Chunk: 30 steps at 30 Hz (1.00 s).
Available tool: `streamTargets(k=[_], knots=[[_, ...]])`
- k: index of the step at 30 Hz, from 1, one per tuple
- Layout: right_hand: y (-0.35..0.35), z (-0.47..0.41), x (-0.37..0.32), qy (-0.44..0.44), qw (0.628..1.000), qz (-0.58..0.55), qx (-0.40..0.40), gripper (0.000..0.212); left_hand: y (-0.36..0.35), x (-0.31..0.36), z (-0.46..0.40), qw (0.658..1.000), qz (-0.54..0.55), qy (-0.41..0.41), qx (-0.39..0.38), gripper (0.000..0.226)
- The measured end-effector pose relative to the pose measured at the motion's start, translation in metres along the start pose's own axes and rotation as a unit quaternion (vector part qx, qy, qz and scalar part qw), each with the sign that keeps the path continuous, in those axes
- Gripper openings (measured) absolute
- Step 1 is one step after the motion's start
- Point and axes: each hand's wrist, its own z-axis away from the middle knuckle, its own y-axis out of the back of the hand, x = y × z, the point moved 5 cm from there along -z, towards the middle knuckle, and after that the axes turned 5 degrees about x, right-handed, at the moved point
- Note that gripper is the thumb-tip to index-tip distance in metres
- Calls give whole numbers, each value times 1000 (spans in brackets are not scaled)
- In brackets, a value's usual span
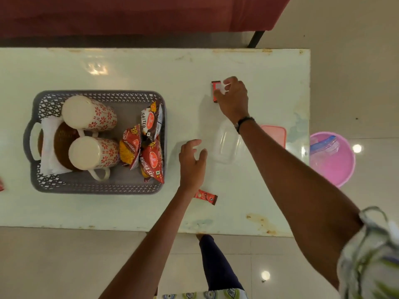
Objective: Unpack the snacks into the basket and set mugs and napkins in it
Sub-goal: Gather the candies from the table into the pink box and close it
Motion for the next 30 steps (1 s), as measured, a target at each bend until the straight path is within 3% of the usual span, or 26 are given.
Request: streamTargets(k=[5, 8, 10, 14, 19, 22, 26, 30], knots=[[-21, -17, 6, 1, 997, 71, -7, 27, 8, -2, -3, 1000, 16, -16, 10, 28], [-11, -19, 6, -26, 998, 15, -61, 15, 16, 2, 3, 998, -10, -62, 1, 28], [10, -9, 1, -28, 997, -37, -56, 17, 20, -2, 14, 991, -57, -119, -34, 31], [60, 51, 7, -6, 993, -114, 8, 18, 23, -33, 46, 957, -190, -162, -147, 24], [84, 131, 43, -101, 981, -163, 4, 20, 8, -43, 65, 904, -322, -221, -177, 18], [88, 160, 56, -133, 978, -161, 7, 21, 7, -36, 62, 942, -262, -151, -149, 10], [86, 172, 56, -165, 972, -165, 27, 20, 17, 10, 60, 989, -89, -117, -14, 13], [86, 171, 46, -176, 969, -168, 46, 21, 3, 50, 44, 998, 19, -54, -25, 20]])
